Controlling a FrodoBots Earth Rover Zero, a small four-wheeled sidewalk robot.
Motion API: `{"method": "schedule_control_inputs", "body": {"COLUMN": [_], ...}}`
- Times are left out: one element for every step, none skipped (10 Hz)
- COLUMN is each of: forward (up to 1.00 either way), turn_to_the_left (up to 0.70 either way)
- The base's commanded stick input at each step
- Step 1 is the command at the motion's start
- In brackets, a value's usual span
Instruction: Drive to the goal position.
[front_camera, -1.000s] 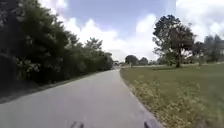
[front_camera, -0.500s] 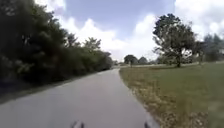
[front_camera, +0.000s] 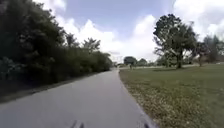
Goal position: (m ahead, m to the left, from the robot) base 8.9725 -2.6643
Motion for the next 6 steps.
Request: {"method": "schedule_control_inputs", "body": {"forward": [0.85, 0.85, 0.85, 0.85, 0.85, 0.85], "turn_to_the_left": [0.00, 0.00, 0.00, 0.00, 0.00, 0.00]}}
